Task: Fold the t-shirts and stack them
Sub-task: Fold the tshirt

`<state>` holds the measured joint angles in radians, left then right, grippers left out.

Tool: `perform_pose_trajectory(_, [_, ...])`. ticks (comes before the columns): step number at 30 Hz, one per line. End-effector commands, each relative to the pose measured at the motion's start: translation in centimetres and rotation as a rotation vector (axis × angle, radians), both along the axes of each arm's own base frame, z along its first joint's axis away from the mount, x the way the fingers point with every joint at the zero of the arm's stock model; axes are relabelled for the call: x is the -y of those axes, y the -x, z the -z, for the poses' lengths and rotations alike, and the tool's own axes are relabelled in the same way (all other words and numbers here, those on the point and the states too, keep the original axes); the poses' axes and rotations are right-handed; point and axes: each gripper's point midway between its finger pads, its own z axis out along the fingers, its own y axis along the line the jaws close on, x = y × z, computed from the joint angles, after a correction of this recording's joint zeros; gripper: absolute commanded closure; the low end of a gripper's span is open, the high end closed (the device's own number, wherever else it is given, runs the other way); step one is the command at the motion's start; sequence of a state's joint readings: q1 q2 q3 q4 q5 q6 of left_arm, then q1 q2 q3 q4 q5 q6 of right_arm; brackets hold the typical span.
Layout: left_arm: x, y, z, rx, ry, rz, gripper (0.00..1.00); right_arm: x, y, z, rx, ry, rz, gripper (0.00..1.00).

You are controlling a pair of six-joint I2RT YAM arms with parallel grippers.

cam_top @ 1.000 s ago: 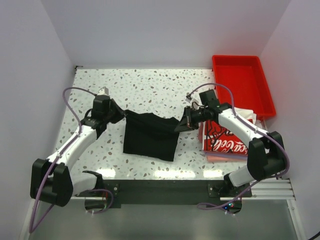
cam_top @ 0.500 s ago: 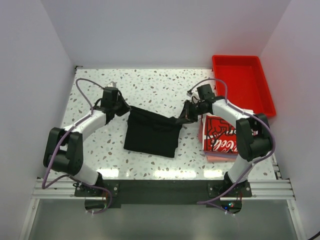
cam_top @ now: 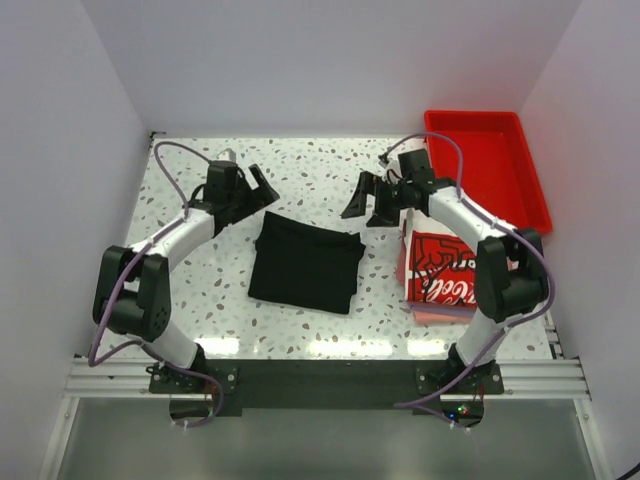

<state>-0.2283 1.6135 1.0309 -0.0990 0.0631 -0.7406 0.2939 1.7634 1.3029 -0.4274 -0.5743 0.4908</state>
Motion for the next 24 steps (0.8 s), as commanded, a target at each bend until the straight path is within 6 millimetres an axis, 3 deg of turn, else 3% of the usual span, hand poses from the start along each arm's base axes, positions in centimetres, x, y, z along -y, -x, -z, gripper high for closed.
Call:
perform_pose_trajectory(1, [1.3, 0.5, -5.0, 0.135, 0.012, 0.041, 0.0, -1.1, 2.1, -3.7, 0.103, -0.039, -0.043, 0.01])
perform_pose_trajectory(3, [2.0, 1.8, -4.7, 0.137, 0.014, 0.059, 0.0, -1.9, 4.1, -3.3, 0.1, -0.029, -0.082, 0.01])
perform_pose_trajectory(4, [2.3, 2.1, -4.6, 0.136, 0.017, 0.065, 0.0, -3.3, 5.4, -3.3, 0.103, -0.029, -0.126, 0.01])
perform_pose_trajectory(8, [3.4, 2.9, -3.2, 0.114, 0.046, 0.107, 0.0, -5.4, 6.4, -2.5, 0.126, -0.045, -0.134, 0.01])
perform_pose_trajectory(12, [4.6, 2.2, -1.8, 0.109, 0.068, 0.156, 0.0, -6.3, 4.7, -0.8, 0.145, -0.036, -0.105, 0.01])
perform_pose_trajectory(15, [5.2, 1.5, 0.0, 0.069, 0.066, 0.178, 0.0, -5.5, 3.0, 1.2, 0.152, 0.056, -0.058, 0.01])
perform_pose_trajectory(16, [5.6, 1.2, 0.0, 0.07, 0.071, 0.192, 0.0, -4.6, 2.1, 3.0, 0.144, 0.122, -0.023, 0.01])
perform_pose_trajectory(20, [5.2, 0.3, 3.3, 0.004, 0.022, 0.178, 0.0, -3.6, 0.8, 6.3, 0.089, 0.203, 0.026, 0.01])
perform_pose_trajectory(24, [5.1, 0.0, 4.9, -0.021, -0.001, 0.185, 0.0, -2.3, 0.2, 7.8, 0.073, 0.271, 0.073, 0.01])
